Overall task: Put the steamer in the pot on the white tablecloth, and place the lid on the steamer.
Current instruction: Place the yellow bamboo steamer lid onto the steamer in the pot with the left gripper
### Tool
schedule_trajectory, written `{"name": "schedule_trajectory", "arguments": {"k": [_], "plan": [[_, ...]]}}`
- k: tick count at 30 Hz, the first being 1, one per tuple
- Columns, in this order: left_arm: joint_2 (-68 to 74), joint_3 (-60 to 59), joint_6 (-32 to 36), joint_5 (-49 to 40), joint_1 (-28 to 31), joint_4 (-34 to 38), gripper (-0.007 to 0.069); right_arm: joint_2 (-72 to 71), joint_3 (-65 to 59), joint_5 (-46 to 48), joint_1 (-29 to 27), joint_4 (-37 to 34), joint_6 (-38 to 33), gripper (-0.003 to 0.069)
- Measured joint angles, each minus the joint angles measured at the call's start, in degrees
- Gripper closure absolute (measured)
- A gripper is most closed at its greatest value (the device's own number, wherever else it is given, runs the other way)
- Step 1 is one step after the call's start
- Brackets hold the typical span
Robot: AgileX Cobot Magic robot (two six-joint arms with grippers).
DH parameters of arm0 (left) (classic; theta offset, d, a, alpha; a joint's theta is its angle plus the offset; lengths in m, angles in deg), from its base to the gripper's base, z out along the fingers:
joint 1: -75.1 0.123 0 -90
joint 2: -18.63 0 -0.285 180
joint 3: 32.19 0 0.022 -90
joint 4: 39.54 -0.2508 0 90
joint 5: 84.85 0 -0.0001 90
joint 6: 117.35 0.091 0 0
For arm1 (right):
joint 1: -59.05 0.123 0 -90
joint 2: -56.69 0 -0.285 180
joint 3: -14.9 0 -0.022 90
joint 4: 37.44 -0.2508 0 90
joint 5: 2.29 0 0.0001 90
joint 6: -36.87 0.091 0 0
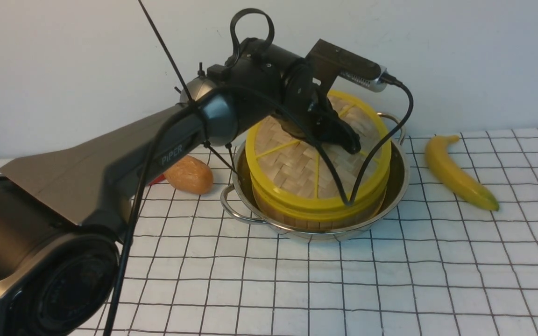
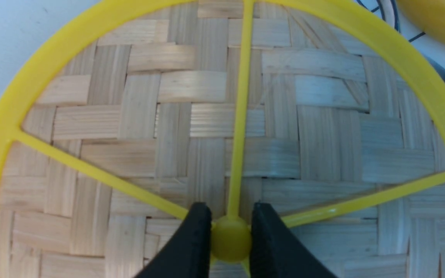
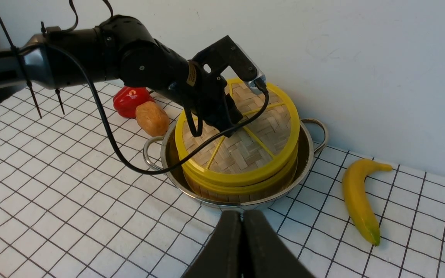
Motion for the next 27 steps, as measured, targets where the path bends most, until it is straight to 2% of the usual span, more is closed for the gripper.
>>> {"name": "schedule_trajectory", "arguments": {"k": [27], "plan": [[-0.01, 0.0, -0.2, -0.32, 0.0, 0.21, 0.0504, 0.0, 0.0, 0.0, 0.0, 0.05, 1.29, 0.0639]]}}
